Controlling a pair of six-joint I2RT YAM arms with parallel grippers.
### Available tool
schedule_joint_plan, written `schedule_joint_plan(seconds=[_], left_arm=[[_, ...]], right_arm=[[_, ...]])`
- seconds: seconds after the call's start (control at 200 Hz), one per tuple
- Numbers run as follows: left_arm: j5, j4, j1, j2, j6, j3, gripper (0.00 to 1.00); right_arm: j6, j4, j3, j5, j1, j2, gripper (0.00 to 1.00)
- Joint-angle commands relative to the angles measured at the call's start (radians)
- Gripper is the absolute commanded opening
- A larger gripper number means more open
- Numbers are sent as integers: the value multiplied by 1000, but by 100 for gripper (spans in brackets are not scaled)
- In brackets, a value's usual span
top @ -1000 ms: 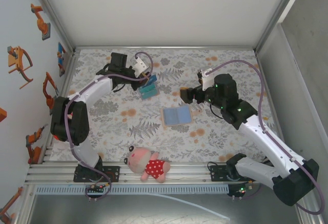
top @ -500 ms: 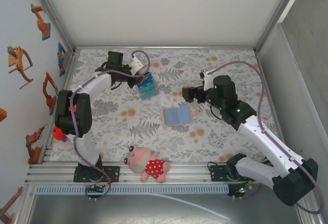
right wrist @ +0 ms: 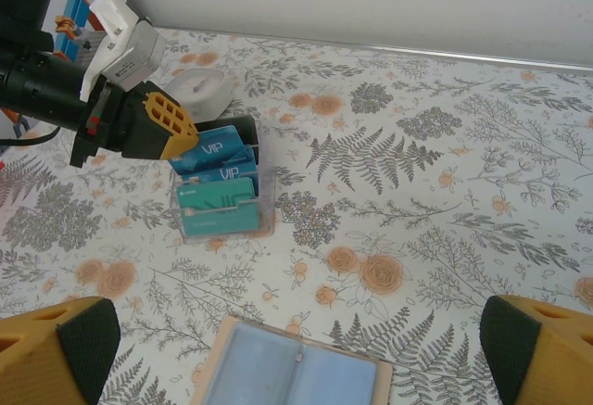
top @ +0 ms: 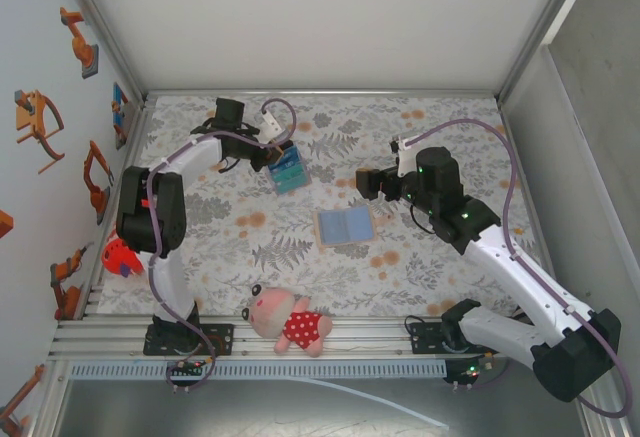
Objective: Take the credit cards out of the card holder
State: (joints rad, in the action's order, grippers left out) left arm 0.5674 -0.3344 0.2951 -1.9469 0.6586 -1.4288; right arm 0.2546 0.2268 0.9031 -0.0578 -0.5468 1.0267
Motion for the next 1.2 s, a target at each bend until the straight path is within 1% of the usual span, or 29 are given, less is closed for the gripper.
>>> schedule_joint_plan(seconds=[0.0,0.255,0.496,0.596,0.671,0.826,0.891,0.982,1.067,1.132,1.192], left_arm=[[14,-42,-9,-22,44,-36,0],[20,-60,-10,-39,57,-47,0],[22,-61,-8,-28,45,-47,27],[25,-60,-8,-4,32,-45,30],[25,-56,-9,19,8,-38,32],[31,-16,4,117,-62,24,43],[26,25,15,179,-104,72,49],[-4,88,38,270,-172,161,61],[-65,177,64,368,-277,264,79],[-80,243,80,441,-372,341,87],[-102,297,98,507,-457,409,96]], right_arm=[[11,-30,-7,21,-2,-2,99],[16,-34,-16,18,-2,1,99],[19,-24,-18,13,-2,12,99],[27,-12,-17,6,-2,25,99],[36,0,-15,-8,-2,37,94],[54,32,-19,-22,-4,67,76],[61,48,-21,-12,-8,80,72],[69,75,-20,5,-24,102,67],[80,114,-10,41,-54,128,57],[87,150,1,72,-85,151,52],[93,179,10,95,-116,174,50]])
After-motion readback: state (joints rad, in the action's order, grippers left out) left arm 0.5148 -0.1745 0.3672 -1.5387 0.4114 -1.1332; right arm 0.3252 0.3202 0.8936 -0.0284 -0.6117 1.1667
